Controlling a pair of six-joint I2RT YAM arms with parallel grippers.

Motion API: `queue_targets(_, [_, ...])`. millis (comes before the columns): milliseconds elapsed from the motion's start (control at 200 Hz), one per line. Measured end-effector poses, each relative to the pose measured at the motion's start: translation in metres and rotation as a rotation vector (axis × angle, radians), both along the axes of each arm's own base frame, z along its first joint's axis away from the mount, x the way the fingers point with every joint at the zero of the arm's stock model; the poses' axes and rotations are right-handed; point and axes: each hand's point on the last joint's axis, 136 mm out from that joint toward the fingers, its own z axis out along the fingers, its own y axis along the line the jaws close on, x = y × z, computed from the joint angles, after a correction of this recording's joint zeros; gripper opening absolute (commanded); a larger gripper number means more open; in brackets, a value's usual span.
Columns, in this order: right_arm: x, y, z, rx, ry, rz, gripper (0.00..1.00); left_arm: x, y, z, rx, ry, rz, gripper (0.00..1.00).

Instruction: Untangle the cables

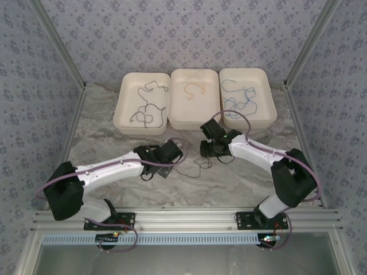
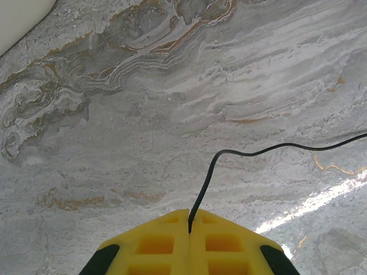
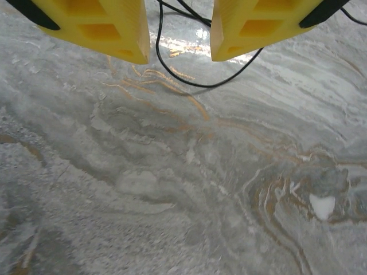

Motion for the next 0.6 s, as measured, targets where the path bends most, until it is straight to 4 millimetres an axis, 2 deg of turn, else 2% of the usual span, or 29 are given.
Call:
queue_targets(195, [-0.009, -0.003, -0.003, -0.048, 0.014, 0.073, 0.37, 0.0, 0.0, 0.0, -0.001, 0.0, 0.0, 0.0])
queue_targets(315, [-0.009, -0.008, -0.002, -0.053, 0.016, 0.105, 0.35, 0.0, 0.0, 0.0, -0.001, 0.0, 0.0, 0.0])
queue_targets(605, [-0.017, -0.004, -0.003, 0.043, 0.072, 0.215, 0.36, 0.0, 0.0, 0.0, -0.001, 0.0, 0.0, 0.0])
